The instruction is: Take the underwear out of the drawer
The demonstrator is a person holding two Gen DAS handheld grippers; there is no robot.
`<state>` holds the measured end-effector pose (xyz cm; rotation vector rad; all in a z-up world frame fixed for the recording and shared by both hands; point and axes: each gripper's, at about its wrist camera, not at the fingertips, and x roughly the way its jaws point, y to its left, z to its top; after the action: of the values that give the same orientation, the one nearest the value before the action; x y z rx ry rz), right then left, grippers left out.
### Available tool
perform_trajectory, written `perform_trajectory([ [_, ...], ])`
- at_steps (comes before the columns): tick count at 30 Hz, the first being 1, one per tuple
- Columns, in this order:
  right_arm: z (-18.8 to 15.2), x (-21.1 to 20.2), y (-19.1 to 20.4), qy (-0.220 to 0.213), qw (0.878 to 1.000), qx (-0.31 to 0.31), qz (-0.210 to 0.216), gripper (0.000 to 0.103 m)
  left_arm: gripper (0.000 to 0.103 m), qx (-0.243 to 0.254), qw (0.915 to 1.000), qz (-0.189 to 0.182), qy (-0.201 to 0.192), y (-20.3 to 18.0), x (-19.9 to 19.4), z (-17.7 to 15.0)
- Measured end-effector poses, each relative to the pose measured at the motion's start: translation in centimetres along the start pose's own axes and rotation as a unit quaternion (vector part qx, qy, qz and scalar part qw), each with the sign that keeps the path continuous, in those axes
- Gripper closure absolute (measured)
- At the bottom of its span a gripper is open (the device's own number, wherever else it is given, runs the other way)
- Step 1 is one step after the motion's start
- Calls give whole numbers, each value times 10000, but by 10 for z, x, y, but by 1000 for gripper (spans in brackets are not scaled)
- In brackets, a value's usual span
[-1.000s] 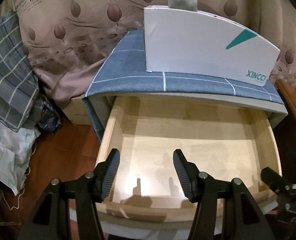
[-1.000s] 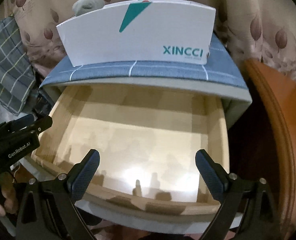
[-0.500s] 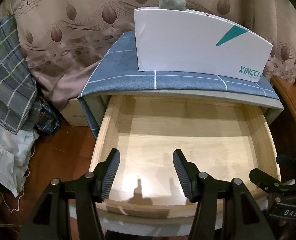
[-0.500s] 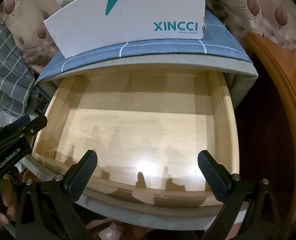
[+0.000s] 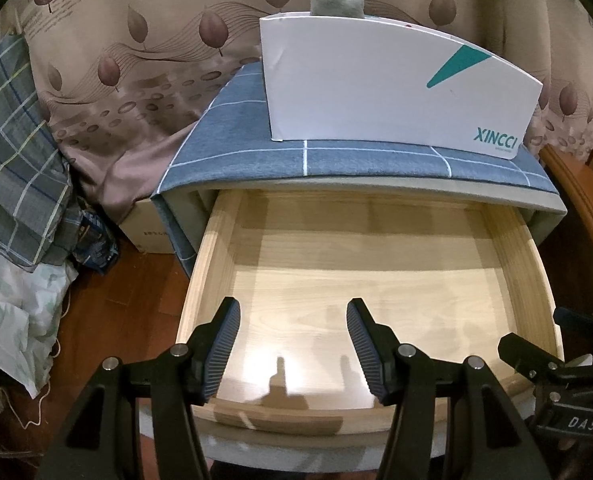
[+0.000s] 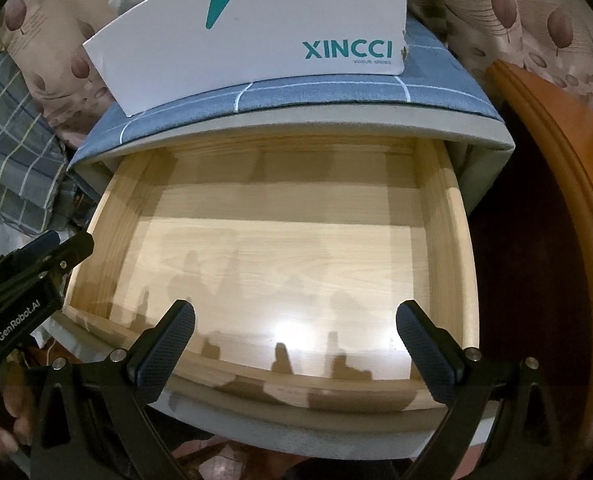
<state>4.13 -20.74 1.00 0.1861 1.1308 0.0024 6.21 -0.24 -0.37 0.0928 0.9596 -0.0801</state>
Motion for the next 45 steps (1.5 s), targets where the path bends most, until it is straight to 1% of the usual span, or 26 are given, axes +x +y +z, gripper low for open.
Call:
perform_trajectory([
  [12, 0, 2, 3, 42, 9999, 5, -127, 3, 46, 24, 10000, -4, 12, 0, 1, 1],
  [45, 2, 5, 4, 142, 9997, -25, -171, 3, 46, 31, 10000, -7, 20, 0, 1, 0],
])
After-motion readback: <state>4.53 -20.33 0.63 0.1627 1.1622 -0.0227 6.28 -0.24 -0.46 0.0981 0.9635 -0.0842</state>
